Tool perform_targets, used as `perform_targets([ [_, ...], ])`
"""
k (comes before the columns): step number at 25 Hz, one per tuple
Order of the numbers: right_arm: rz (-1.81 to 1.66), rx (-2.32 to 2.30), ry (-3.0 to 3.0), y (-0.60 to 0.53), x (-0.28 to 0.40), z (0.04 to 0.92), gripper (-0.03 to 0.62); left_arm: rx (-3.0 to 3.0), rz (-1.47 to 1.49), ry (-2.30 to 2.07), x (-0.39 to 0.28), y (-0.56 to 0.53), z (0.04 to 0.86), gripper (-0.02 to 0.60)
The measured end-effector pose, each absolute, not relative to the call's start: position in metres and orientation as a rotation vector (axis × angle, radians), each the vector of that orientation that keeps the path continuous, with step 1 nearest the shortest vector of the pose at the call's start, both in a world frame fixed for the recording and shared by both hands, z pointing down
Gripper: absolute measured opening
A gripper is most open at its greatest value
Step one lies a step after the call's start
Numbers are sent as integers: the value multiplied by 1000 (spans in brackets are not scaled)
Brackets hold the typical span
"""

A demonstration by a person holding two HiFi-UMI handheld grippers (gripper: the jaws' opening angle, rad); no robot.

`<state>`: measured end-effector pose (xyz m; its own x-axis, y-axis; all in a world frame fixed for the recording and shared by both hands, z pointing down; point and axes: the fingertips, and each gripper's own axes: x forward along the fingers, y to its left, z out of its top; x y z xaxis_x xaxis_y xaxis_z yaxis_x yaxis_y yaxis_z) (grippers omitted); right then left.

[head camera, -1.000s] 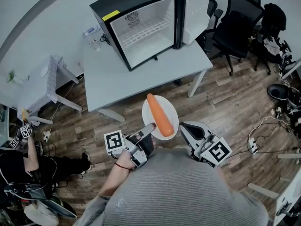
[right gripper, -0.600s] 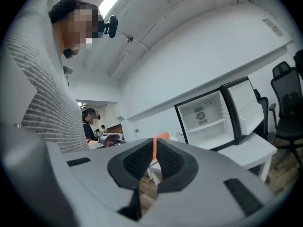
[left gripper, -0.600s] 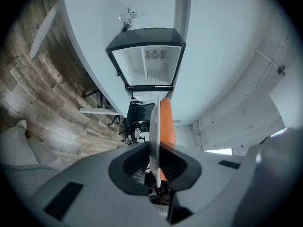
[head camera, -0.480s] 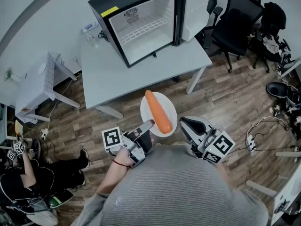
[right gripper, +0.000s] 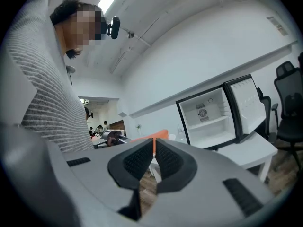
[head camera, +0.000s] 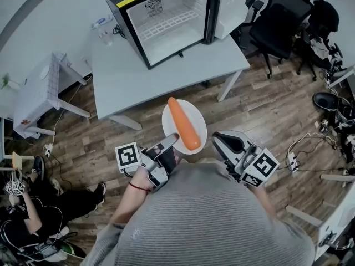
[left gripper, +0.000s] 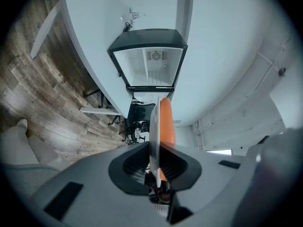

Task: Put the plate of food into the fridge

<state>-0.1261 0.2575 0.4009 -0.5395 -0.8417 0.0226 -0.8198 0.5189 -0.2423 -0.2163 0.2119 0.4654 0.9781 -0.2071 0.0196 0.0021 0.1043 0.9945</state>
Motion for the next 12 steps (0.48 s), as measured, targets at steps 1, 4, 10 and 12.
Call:
perform_targets([
  [1, -339, -1457, 2657, 256, -127, 402, 14, 1460, -155, -170, -218, 211, 466, 49],
  [4, -321, -1472, 2659, 252, -127, 402, 14, 1460, -155, -170, -221, 209, 466, 49],
  [10, -339, -1498, 2630, 256, -119, 396, 14, 1452, -146, -175, -227, 207, 469, 49],
  [12, -354, -1500, 2626, 255, -110, 395, 15, 1453, -143, -175, -224, 202, 470, 49],
])
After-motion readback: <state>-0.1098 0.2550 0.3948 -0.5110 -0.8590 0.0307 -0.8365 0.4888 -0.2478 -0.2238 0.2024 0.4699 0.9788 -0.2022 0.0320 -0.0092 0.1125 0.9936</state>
